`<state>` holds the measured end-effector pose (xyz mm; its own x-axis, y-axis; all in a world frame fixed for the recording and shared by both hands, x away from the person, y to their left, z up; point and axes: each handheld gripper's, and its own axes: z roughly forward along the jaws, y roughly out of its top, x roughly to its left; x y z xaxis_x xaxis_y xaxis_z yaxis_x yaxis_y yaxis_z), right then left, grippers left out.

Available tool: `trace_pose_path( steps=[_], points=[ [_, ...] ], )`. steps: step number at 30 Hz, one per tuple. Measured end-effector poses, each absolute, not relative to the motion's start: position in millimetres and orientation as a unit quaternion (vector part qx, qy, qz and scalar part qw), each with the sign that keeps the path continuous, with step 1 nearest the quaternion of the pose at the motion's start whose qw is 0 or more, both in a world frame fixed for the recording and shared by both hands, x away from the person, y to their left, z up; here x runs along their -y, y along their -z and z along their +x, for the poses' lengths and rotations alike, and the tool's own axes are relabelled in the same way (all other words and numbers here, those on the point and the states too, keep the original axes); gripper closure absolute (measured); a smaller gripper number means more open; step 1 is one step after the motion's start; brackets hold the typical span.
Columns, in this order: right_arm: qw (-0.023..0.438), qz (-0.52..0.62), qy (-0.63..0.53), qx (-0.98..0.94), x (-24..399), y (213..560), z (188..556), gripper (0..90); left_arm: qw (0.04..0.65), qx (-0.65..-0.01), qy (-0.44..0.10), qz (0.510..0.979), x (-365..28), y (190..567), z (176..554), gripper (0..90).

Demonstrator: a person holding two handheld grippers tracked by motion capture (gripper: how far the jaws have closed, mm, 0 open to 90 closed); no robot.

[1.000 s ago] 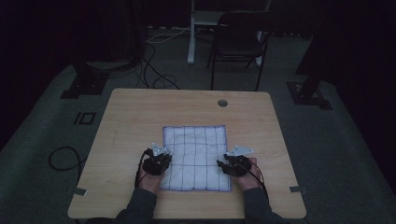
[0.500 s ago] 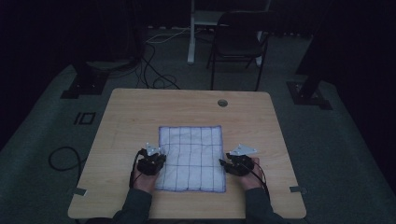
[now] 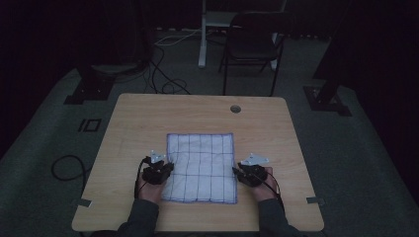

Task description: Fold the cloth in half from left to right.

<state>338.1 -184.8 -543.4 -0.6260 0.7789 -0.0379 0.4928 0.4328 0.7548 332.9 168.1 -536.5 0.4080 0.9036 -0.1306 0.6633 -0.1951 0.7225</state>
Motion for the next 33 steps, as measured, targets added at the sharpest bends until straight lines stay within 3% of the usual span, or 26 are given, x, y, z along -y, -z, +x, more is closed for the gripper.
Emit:
trace_pose_path(
  steps=[33],
  points=[
    [0.186,0.386,-0.367,-0.826,184,545,339,67.0,0.395,-0.488,-0.178,0.757,-156,510,329,86.1]
  ],
)
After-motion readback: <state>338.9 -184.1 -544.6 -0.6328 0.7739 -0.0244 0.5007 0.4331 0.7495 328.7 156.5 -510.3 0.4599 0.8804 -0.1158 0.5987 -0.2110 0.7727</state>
